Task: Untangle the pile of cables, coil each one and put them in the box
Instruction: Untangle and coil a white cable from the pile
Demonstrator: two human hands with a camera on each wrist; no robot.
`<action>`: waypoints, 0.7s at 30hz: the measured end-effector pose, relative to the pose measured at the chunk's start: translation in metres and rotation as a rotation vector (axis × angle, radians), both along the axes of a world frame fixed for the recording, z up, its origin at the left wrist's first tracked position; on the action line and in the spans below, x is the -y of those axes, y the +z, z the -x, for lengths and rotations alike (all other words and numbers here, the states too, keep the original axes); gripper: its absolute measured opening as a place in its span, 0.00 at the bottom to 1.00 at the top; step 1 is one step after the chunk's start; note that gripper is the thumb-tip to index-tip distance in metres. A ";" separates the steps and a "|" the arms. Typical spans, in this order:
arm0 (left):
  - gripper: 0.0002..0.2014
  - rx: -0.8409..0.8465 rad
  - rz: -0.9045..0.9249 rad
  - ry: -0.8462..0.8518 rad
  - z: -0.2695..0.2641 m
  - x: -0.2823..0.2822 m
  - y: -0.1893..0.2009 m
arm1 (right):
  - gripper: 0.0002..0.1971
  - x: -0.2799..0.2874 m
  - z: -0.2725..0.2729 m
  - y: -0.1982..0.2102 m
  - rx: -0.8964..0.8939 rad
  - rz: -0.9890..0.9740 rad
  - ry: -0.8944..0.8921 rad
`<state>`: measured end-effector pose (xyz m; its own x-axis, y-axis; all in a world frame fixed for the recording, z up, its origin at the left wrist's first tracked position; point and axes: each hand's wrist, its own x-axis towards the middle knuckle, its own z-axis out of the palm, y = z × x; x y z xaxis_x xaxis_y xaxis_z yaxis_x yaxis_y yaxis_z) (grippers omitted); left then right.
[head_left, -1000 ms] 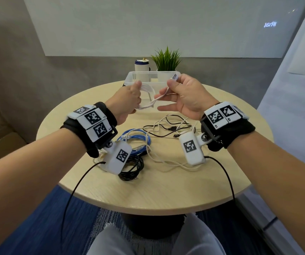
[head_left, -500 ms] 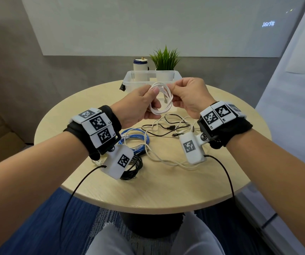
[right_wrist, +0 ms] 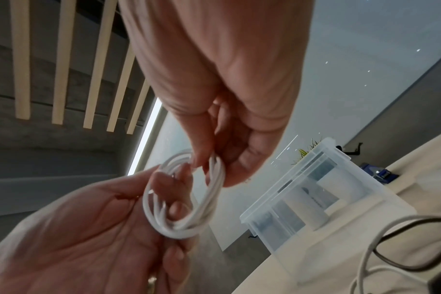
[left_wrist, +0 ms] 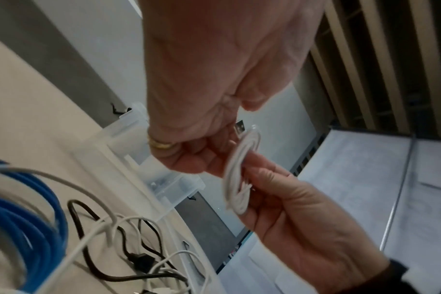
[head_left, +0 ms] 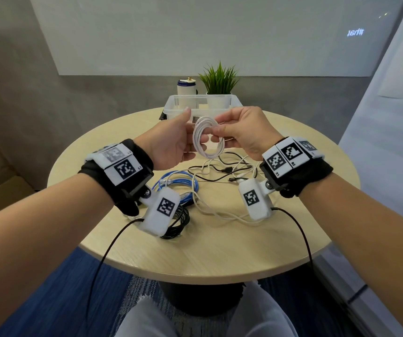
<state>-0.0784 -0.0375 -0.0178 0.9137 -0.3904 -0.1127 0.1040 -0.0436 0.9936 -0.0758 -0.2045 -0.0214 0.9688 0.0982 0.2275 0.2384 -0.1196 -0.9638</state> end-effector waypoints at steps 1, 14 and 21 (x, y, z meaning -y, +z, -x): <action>0.25 -0.020 0.005 0.009 0.000 -0.001 0.000 | 0.07 -0.001 0.001 -0.001 0.002 0.011 -0.001; 0.14 -0.078 0.139 -0.007 -0.003 -0.007 0.000 | 0.09 -0.003 -0.002 -0.006 -0.013 -0.035 0.011; 0.07 0.028 0.141 0.065 -0.002 -0.004 -0.004 | 0.09 -0.002 -0.002 -0.004 -0.030 -0.111 0.054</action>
